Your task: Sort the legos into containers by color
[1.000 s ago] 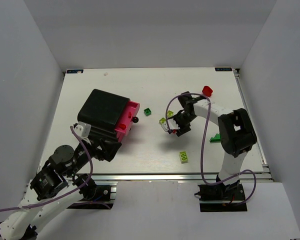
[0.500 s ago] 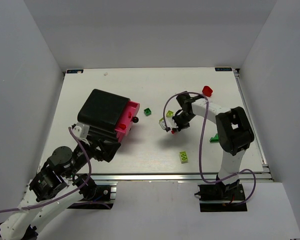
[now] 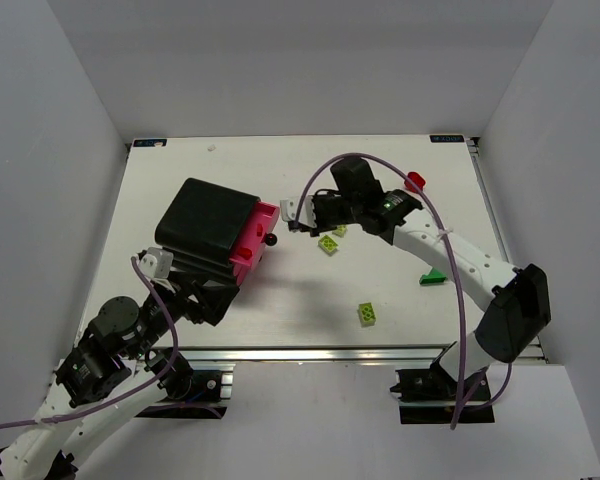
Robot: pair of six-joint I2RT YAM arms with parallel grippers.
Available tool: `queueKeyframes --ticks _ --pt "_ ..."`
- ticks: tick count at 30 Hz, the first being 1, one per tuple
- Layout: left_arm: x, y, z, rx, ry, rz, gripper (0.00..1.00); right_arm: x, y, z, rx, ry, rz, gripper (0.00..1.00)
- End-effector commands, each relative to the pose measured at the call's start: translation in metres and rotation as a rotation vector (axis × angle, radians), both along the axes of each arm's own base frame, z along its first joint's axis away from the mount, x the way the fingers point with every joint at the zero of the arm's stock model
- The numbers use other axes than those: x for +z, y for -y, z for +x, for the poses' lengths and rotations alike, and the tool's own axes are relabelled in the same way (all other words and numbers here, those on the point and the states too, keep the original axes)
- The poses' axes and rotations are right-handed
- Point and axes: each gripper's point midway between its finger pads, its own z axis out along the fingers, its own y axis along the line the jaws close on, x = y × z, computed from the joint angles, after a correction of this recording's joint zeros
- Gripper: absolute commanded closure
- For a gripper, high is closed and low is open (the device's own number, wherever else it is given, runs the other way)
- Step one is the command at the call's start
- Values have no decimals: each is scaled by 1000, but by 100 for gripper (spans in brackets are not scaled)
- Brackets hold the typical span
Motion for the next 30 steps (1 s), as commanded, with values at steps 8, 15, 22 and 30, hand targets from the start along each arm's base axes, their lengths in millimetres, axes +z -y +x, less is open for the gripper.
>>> queueKeyframes --ticks 8,15,22,30 --pt "0 -1 4 20 1 -6 2 45 -80 32 -140 66 96 86" --pt "0 -2 4 24 0 -7 2 25 -97 26 -118 97 41 67" --pt "1 -2 3 21 5 -13 2 27 -103 24 -128 118 52 36" --pt "2 -3 2 19 12 -20 3 113 -38 83 -704 152 508 100"
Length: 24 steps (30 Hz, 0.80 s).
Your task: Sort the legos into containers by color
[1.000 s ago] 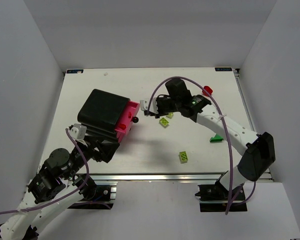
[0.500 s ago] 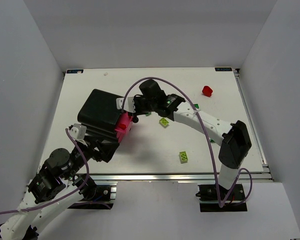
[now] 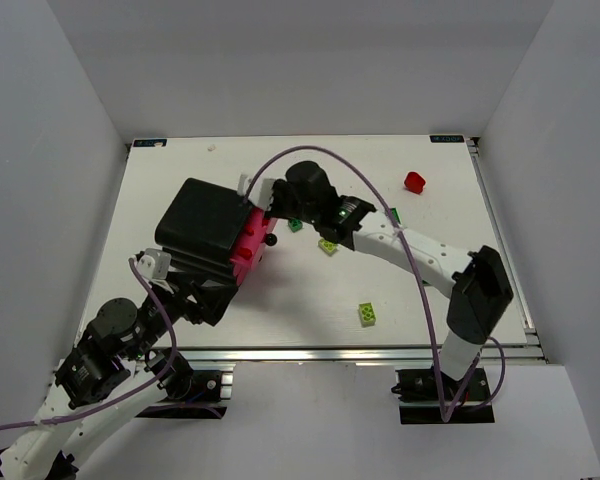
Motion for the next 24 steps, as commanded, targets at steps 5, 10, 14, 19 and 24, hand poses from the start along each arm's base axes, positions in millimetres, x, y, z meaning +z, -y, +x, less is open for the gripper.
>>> queueKeyframes --ticks 5,10,14,19,24 --pt "2 0 1 5 5 -13 9 61 122 74 -616 -189 479 100" --pt "3 1 0 -3 11 -18 13 2 192 102 -741 -444 402 25" --pt "5 -1 -2 -5 22 -25 13 -17 262 137 -846 -596 399 11" --pt "8 -2 -3 -5 32 -33 12 -47 315 178 -953 -596 242 11" --pt "10 -5 -5 3 40 -45 10 -56 331 201 -723 -419 -25 14"
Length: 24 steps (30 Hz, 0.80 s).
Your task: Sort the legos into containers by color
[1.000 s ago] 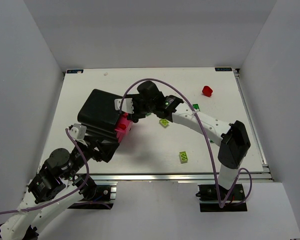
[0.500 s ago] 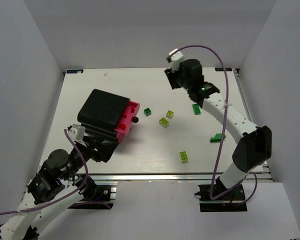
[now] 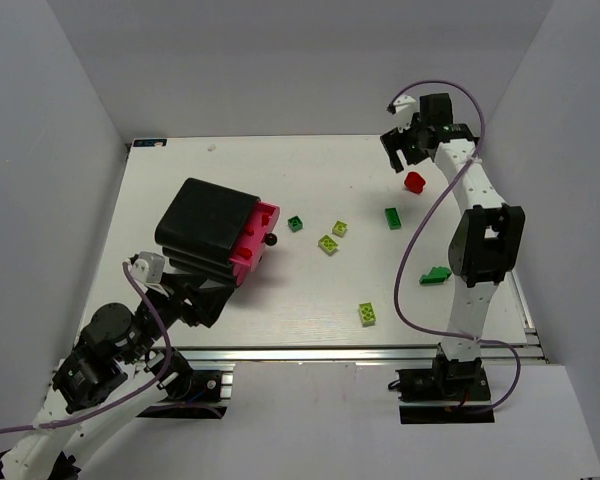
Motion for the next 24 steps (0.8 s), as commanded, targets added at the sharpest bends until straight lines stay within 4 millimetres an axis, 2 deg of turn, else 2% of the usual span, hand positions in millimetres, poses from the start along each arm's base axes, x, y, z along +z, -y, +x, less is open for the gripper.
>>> queueKeyframes --ticks 1,4,5,8,11,12,15,24 --pt "5 -2 -1 2 19 -20 9 12 4 5 319 71 -216 16" --pt "5 -2 0 5 16 -19 9 2 27 18 408 80 -357 14" --pt "5 -2 0 7 17 -18 9 -4 30 15 435 49 -366 14" --pt "3 -1 1 10 9 -11 9 -20 52 26 456 18 -459 13" --pt "1 0 3 13 1 -5 9 -47 71 33 459 -22 -538 13" --pt "0 0 3 13 -3 -1 9 -57 70 34 471 -40 -536 13" --pt "0 0 4 16 -6 2 8 -73 72 35 489 -71 -523 12" --pt "4 -5 2 32 9 -21 8 -100 71 44 516 -76 -485 12"
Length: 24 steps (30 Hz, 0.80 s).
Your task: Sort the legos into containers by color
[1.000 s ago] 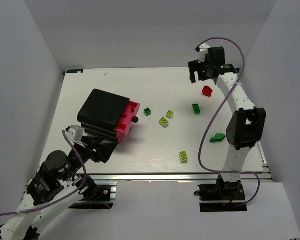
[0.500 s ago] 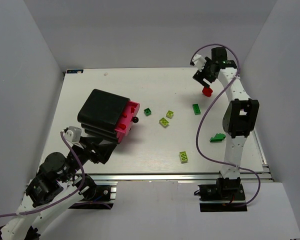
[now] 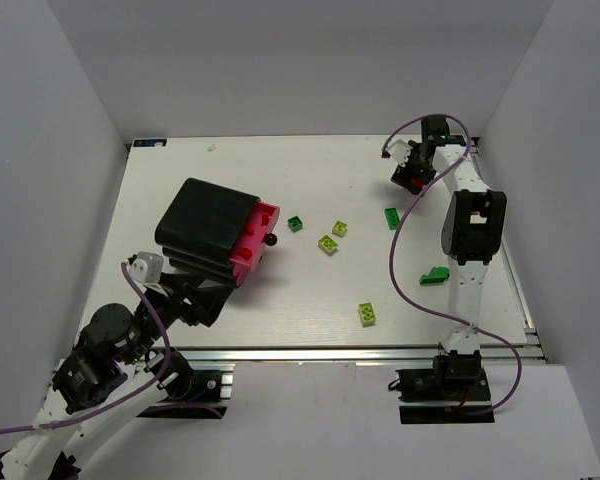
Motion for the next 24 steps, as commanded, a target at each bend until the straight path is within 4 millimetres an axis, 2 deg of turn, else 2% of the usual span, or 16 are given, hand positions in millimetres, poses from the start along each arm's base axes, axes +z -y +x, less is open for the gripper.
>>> queueKeyframes --ticks 1,7,10,13,19,21,22,23,24 --pt "4 -4 1 19 9 -18 8 14 -3 18 63 71 -7 12" --pt "1 -2 3 24 -3 -7 8 6 -3 31 48 105 17 15" --pt "-1 -1 5 26 -13 3 8 2 -5 33 52 106 26 20" --pt "-2 -1 5 27 -15 5 8 -4 -8 30 70 88 36 30" --pt "-3 -1 6 30 -20 6 8 -12 -5 22 87 49 38 54" --pt "-3 -1 6 30 -20 6 8 -14 -4 18 87 34 41 66" --pt "-2 -1 6 30 -19 5 8 -10 -4 17 88 37 43 72" --pt "-3 -1 6 32 -22 6 8 -6 -3 17 84 42 47 87" --pt "-2 -2 6 32 -16 1 8 -1 -6 15 80 46 66 93"
